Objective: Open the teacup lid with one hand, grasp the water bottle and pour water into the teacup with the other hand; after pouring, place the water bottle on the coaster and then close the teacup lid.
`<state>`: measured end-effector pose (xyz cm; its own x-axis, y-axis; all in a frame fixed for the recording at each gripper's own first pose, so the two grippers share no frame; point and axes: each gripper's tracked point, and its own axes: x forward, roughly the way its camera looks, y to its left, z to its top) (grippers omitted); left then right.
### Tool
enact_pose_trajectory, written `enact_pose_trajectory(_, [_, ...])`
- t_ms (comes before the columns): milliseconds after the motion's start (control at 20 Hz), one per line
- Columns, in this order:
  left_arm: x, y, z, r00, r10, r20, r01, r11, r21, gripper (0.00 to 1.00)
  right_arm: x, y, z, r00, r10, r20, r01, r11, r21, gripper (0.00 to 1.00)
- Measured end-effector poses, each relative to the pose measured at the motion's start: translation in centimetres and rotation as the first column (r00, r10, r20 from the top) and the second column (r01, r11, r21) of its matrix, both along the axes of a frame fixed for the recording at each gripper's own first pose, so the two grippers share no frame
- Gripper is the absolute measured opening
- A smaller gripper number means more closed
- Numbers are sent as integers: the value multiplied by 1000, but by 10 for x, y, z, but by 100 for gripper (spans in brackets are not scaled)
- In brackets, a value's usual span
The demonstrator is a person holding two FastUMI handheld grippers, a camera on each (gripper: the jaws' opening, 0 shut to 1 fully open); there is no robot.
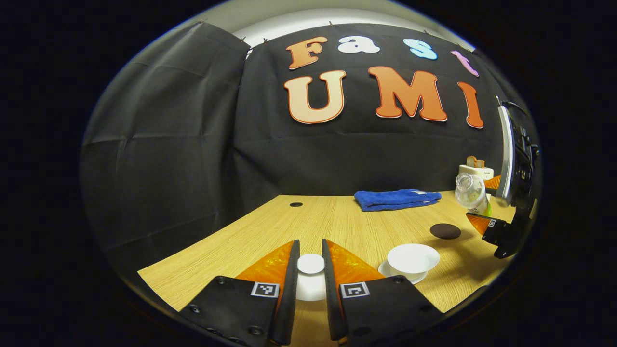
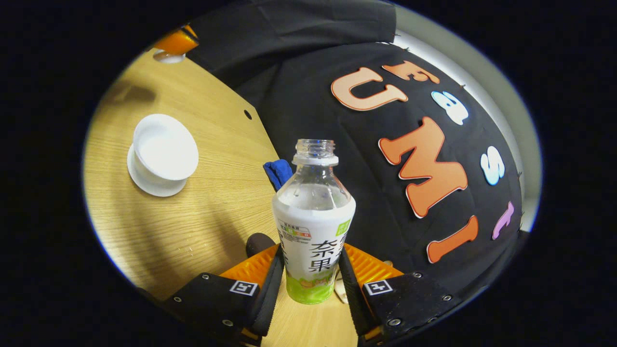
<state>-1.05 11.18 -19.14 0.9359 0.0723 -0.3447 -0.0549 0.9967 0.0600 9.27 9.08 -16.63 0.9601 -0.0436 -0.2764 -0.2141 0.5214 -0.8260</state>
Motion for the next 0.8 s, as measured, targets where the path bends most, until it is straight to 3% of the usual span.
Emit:
enact_pose_trajectory(100, [-2, 1, 1, 1000, 1, 4, -1, 1000, -2, 32, 0, 9, 5, 999, 31, 32, -29, 997, -66, 63])
enact_pose_trajectory(200, [-3, 4, 3, 1000, 0, 9, 0, 1000, 7, 32, 1, 15, 11, 995, 75, 69, -64, 986, -151, 65])
enact_pose_trajectory(400, [-7, 9, 8, 1000, 4, 25, -5, 1000, 24, 32, 0, 22, 14, 980, 148, 134, -95, 936, -340, 65])
enact_pose_trajectory(800, [-15, 13, 4, 1000, 7, 17, -7, 1000, 15, 32, 4, 29, 21, 961, 232, 151, -140, 877, -459, 65])
